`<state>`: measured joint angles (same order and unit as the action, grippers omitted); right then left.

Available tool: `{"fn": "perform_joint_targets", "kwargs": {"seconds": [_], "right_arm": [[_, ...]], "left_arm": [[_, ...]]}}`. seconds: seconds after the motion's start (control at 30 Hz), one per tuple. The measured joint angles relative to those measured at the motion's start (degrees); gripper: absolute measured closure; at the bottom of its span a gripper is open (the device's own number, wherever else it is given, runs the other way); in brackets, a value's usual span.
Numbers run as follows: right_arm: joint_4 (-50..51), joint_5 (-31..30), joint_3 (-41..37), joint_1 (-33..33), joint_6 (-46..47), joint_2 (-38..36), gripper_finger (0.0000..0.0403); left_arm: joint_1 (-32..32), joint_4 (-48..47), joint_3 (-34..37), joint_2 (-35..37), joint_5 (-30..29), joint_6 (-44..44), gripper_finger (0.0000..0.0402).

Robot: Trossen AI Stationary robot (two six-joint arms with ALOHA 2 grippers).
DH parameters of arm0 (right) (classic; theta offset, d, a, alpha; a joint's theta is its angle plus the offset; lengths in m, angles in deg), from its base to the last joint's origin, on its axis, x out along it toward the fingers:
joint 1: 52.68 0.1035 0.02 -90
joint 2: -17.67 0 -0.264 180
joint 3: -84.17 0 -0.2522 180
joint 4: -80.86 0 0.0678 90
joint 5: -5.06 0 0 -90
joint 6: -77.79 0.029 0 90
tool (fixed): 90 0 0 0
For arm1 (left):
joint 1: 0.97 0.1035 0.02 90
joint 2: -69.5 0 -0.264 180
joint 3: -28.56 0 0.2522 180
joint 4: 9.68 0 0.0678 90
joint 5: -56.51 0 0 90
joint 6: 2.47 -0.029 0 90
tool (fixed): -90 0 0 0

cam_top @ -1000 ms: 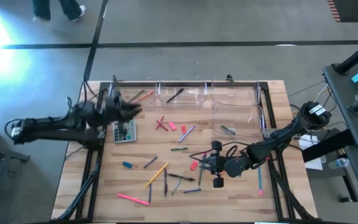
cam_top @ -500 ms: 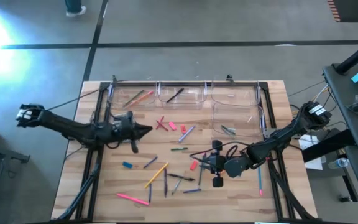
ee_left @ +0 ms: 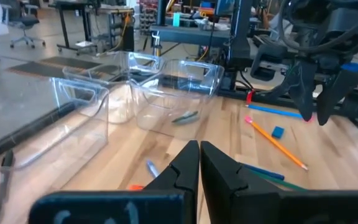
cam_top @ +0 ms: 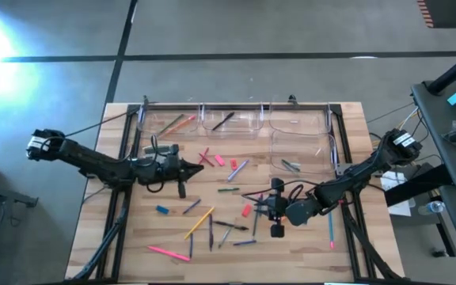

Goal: Sort crayons/erasers/pens/pencils in bins
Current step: Put the green crayon into the bottom transparent bin

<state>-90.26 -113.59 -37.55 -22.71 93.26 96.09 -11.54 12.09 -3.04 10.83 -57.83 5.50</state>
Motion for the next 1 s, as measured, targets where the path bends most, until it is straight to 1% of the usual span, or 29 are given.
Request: {"fn": "perform_joint_targets", "kwargs": {"seconds": [0.1,0.3,0.5,0.57,0.63,0.8,0.9,0.93,1.0], "right_arm": [[0.1,0.0,-0.4,0.0,0.0,0.0,0.033],[-0.2,-0.1,-1.7,0.0,0.9,0.0,0.033],[-0.3,-3.0,-2.3,0.0,4.8,1.2,0.033],[-0.1,-3.0,-2.2,0.0,4.4,1.6,0.033],[-0.4,-3.1,-1.7,-0.5,3.3,2.1,0.033],[-0.5,-3.1,-0.3,-4.4,-1.5,2.1,0.033],[0.0,-2.6,0.5,-7.5,-5.3,1.4,0.033],[0.0,-1.8,0.7,-8.5,-6.1,1.0,0.033],[0.0,1.8,1.4,-10.6,-6.5,-0.2,0.033]], "left_arm": [[0.0,-0.3,-0.4,0.1,0.1,-1.8,0.0401],[0.0,-6.9,-1.7,0.9,0.2,-2.3,0.0402],[0.1,-10.5,-3.8,1.0,0.3,-1.5,0.0402],[0.1,-10.7,-4.0,1.1,1.9,1.4,0.0402],[0.1,-11.0,-4.4,1.1,3.7,2.1,0.0402],[0.0,-10.9,-5.8,1.6,4.1,1.9,0.0401],[0.1,-10.7,-6.6,2.2,4.1,-0.6,0.0401],[0.1,-10.7,-6.7,2.3,4.1,-1.7,0.0401],[0.1,-10.2,-7.2,2.5,4.1,-3.7,0.0401]]}}
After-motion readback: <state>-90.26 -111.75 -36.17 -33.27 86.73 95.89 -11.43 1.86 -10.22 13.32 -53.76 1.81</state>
